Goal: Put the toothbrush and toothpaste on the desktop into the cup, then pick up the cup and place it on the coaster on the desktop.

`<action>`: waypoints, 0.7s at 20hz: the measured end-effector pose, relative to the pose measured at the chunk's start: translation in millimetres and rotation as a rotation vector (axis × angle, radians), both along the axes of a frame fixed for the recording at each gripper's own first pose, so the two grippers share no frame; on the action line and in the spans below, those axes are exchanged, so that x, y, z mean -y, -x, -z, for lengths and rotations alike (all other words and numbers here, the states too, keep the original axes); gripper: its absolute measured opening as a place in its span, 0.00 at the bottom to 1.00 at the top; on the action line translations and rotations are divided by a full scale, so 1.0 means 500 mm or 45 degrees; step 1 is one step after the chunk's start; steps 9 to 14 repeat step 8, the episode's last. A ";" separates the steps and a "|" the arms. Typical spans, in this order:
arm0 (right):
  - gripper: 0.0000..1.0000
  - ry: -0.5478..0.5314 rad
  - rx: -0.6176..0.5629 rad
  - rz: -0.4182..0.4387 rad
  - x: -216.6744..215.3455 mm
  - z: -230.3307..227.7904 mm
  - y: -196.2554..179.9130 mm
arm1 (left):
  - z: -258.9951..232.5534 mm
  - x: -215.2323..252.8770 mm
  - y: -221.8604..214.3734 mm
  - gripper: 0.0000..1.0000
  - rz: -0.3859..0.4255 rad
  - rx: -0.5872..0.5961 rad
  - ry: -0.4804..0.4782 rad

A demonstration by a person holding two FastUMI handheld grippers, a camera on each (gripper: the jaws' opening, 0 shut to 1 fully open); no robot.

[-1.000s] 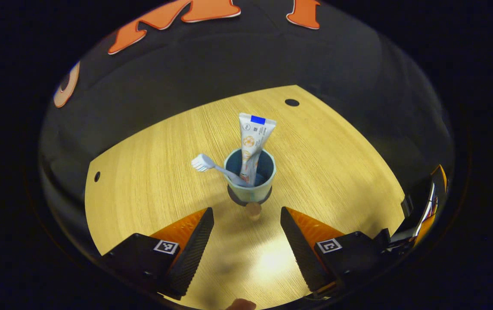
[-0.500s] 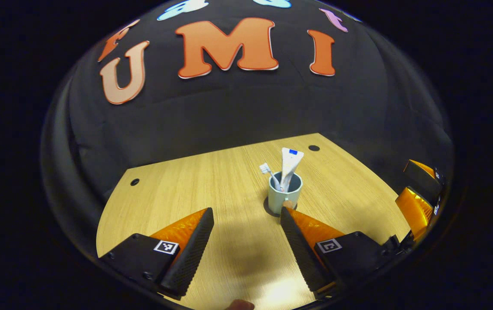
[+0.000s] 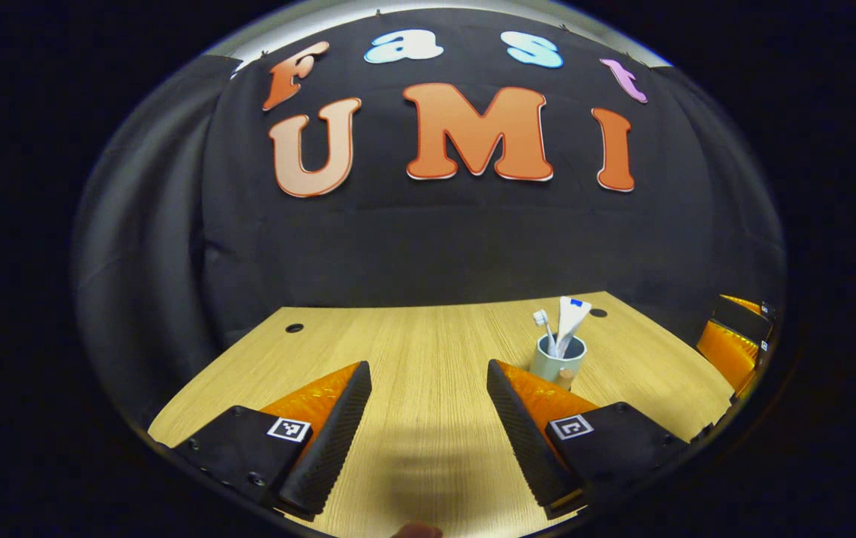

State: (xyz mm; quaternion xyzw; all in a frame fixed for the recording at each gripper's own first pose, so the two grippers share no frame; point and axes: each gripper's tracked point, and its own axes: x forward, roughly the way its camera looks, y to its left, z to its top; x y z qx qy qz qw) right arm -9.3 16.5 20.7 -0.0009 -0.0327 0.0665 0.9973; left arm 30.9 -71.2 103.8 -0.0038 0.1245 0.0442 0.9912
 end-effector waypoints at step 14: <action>0.96 -0.012 -0.011 -0.008 -0.007 0.035 -0.025 | 0.023 -0.048 0.009 0.99 -0.073 0.144 0.044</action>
